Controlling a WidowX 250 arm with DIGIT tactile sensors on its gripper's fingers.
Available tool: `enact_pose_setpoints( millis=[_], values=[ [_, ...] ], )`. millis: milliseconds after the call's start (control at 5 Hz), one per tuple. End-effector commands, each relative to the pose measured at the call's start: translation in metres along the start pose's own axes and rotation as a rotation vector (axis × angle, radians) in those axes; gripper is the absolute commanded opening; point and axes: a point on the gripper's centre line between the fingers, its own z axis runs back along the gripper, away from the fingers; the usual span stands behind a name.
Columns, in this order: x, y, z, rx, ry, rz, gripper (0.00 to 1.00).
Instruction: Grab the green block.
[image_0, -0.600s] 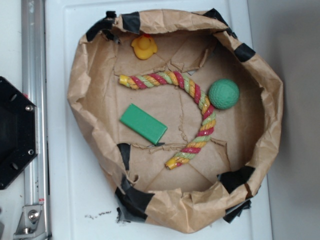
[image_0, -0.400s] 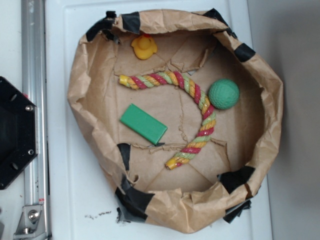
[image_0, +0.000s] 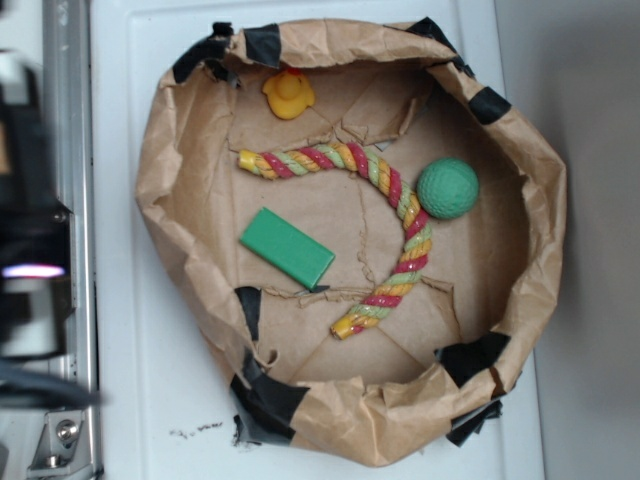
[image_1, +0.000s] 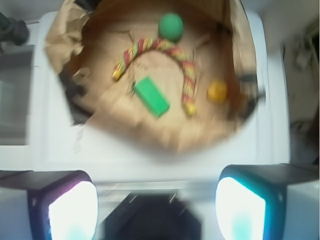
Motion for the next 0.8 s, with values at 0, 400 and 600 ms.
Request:
enact_pose_setpoints(
  millis=[0, 400, 600],
  values=[
    [0.049, 0.02, -0.032, 0.046, -0.163, -0.268, 1.0],
    [0.071, 0.032, -0.095, -0.091, -0.155, -0.329, 1.0],
    [0.073, 0.027, -0.116, -0.13, -0.131, -0.339, 1.0]
  ],
)
